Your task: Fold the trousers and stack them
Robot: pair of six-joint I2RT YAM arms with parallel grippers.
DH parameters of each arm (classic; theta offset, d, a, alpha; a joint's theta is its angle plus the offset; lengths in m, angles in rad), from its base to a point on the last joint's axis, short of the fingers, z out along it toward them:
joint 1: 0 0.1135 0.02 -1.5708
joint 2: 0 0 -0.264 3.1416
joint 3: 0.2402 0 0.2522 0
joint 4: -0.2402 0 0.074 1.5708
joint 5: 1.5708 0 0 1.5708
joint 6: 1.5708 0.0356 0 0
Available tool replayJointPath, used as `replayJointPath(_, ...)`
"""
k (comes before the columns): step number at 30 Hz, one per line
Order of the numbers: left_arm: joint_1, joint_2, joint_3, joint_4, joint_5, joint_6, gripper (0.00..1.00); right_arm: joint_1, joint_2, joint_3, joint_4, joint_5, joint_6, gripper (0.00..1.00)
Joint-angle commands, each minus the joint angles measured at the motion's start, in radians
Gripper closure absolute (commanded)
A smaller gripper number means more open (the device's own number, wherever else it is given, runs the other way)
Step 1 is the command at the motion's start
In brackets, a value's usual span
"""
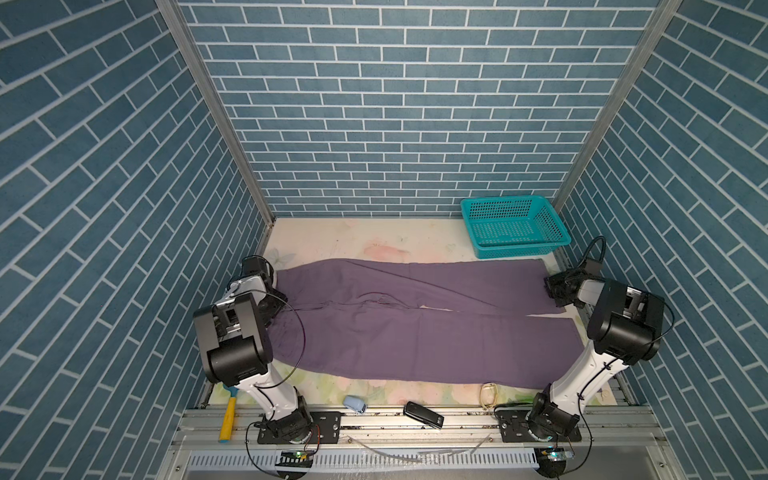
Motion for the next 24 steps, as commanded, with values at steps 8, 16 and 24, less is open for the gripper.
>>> replayJointPath(8, -0.069, -0.008, 0.062, -0.030, 0.088, 0.020, 0.40, 0.035, -0.053, 0.074, -0.225, 0.091, -0.129, 1.00)
replayJointPath(16, -0.176, -0.244, 0.042, -0.069, 0.065, 0.007, 0.35, 0.150, -0.357, 0.023, -0.447, 0.355, -0.286, 1.00)
replayJointPath(24, -0.249, -0.523, -0.102, -0.108, 0.127, 0.044, 0.33, 0.125, -0.737, -0.351, -0.633, 0.507, -0.142, 0.91)
